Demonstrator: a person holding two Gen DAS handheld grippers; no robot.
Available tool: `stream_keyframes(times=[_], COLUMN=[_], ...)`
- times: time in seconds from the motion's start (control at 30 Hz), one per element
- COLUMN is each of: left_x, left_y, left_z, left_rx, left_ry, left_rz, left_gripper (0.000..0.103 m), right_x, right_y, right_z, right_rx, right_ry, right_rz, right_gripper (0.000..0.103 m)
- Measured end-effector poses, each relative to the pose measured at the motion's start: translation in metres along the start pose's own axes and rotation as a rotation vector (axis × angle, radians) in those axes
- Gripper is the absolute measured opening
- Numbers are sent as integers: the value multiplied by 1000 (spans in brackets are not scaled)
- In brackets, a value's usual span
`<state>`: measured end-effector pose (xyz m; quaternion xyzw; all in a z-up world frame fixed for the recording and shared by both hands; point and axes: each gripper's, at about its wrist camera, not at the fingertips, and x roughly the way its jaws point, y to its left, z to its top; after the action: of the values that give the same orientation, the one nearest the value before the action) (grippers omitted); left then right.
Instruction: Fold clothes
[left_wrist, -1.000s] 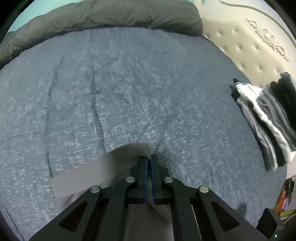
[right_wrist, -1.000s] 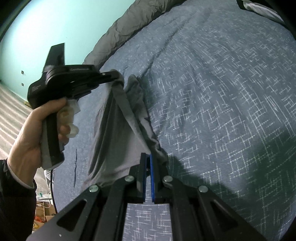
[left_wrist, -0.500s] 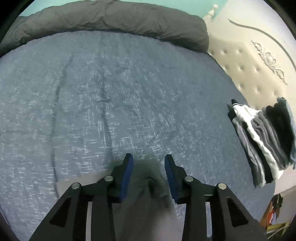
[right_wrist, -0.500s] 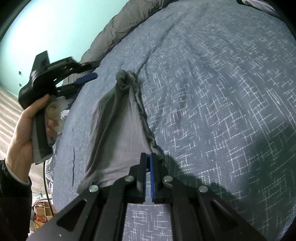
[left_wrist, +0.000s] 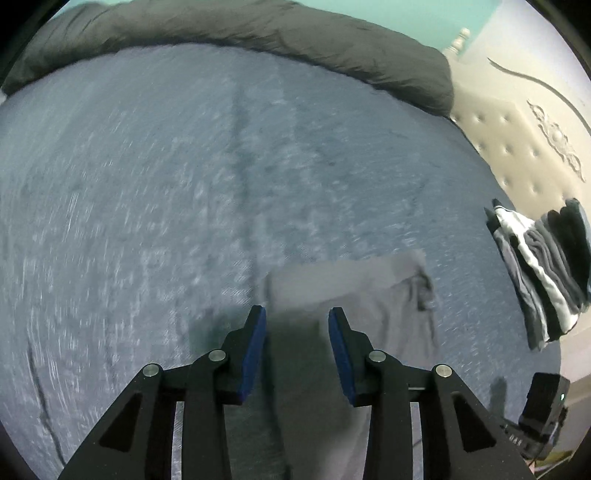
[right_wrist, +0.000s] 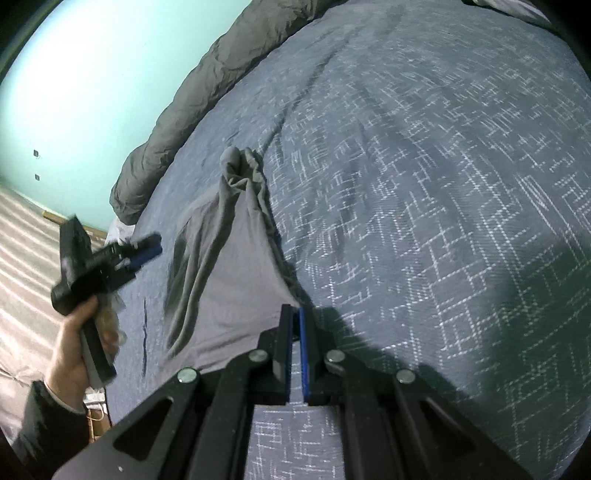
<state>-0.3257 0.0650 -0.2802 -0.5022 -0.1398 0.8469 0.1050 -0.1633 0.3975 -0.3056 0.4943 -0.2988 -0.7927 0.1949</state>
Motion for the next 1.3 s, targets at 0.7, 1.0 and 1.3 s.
stream_keyframes(times=[0.7,1.0,1.3], left_x=[-11,-5,8], left_y=[13,28,29], left_z=[-80,-57,-36], left_rx=[-16,-73,-65], left_ry=[-43,-78,-67], left_rz=[-114,-184,-212], left_gripper=[37,37,37], right_x=[-10,15,42], right_y=[-1,37,70], right_z=[24,45,90], right_rx=[18,-75,-174], right_ry=[-75,-51,-40], right_rz=[9,22,-13], right_gripper=[6,6,26])
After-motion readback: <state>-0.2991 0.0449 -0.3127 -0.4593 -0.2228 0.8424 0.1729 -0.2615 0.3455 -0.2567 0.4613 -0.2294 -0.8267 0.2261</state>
